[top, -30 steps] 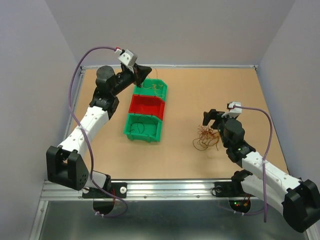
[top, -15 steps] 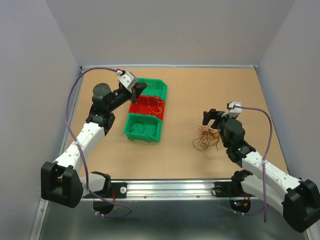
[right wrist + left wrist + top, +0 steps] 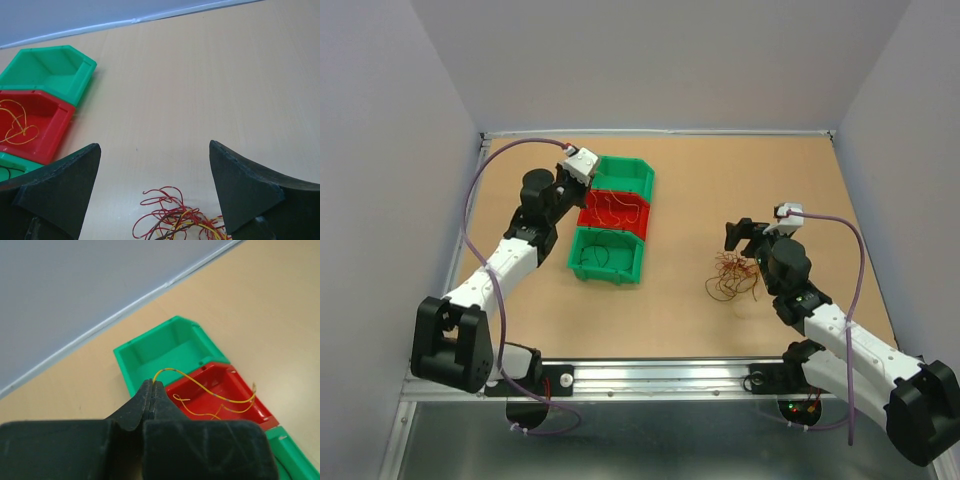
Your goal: Untangle the cables
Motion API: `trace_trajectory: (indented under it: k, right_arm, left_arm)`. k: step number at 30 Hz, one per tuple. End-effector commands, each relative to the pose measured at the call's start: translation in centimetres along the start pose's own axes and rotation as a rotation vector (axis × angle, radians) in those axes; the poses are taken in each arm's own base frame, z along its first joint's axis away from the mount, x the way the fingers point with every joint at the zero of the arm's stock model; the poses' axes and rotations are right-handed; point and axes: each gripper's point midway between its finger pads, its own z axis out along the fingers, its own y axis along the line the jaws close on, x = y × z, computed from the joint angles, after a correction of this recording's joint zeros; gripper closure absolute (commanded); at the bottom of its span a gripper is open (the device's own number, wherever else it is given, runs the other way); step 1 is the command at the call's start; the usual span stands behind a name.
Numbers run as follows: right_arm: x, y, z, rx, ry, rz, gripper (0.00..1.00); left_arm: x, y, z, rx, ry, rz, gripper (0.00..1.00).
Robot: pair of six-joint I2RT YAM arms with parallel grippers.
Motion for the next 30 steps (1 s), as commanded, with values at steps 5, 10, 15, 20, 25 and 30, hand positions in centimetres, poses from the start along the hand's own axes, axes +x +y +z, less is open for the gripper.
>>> trace_trajectory:
  k: [5, 10, 15, 20, 25, 30]
  right_arm:
    - [-0.6, 0.2, 0.2, -0.012, -0.034, -0.003, 0.06]
    - [-0.7, 0.3, 0.2, -0.019, -0.036, -0.006, 0.06]
    - [-0.5, 0.3, 0.2, -0.019, -0.030, -0.010, 0.06]
    - [-0.3, 0.4, 0.4, -0.022, -0.018, -0.014, 0.06]
    - [0.1, 1.1, 0.7, -0.053, 0.001, -0.025, 0.06]
    - [0.3, 9.1, 0.8, -0.456, 0.085, -0.013, 0.14]
  left_arm:
    - [2.7, 4.4, 2.4, -0.180, 0.105, -0.019, 1.00]
    - [3.0, 4.1, 2.5, -0.138, 0.125, 0.044, 1.00]
    - [3.4, 5.7, 1.0, -0.217, 0.173, 0.141, 1.00]
    - [2.9, 5.7, -0.3, -0.217, 0.175, 0.202, 1.00]
    - [3.1, 5.1, -1.5, -0.157, 0.218, 0.304, 1.00]
    - [3.7, 2.8, -1.1, -0.023, 0.222, 0.298, 1.00]
